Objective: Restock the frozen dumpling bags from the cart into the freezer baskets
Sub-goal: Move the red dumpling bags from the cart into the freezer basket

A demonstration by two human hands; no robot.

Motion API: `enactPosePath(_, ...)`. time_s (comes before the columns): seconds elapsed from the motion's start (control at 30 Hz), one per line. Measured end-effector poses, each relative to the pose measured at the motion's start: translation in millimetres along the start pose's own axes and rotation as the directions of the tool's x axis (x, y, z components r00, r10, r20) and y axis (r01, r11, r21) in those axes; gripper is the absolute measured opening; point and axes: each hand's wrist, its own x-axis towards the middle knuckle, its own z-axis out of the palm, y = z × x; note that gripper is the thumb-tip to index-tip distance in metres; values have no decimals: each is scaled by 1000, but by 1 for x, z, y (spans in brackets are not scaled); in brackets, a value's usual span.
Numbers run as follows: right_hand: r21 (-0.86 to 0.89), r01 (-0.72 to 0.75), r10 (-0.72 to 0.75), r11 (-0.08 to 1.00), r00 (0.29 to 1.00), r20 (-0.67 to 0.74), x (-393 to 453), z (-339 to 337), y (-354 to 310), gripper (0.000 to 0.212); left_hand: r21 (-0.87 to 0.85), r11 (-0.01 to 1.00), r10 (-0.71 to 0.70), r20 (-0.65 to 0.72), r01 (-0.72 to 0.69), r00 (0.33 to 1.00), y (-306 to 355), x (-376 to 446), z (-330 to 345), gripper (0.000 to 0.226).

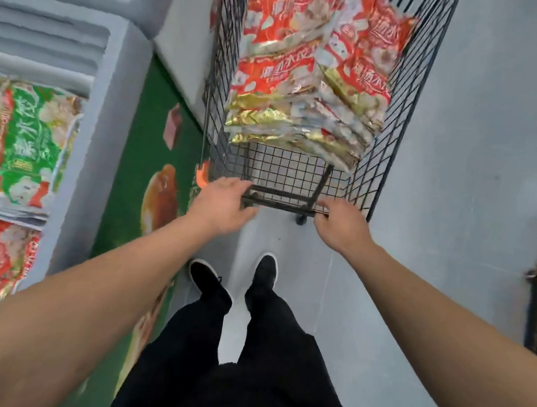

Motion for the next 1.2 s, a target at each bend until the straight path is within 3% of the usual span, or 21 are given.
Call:
enactPosePath(0.07,-36,34,-33,999,999,11,0,8,9,33,176,984,-32,76,18,997,-8,6,8,66)
enactPosePath(0.2,-82,67,-73,994,994,-77,-1,25,21,33,259,965,-56,81,33,995,-24,7,20,72)
enactPosePath(0.3,-43,48,-54,998,986,-155,1,32,21,29,258,965,-63,55,47,997,-28,4,23,73)
enactPosePath(0.5,80,-67,80,995,983,-167,-9,47,14,26,252,968,-17,21,11,1000,-40,-10,33,69)
enactPosePath(0.67,88,-82,99,993,975,-200,-37,79,2,25,263,965,14,13,-17,1000,-62,-32,49,65)
enactPosePath(1.0,32,-166,169,986,973,-155,-111,136,-26,24,281,954,55,187,-107,981,-107,-96,77,68)
enactPosePath(1.2,-59,-194,186,979,975,-123,-133,156,-29,23,269,959,38,209,-94,977,-113,-116,87,65)
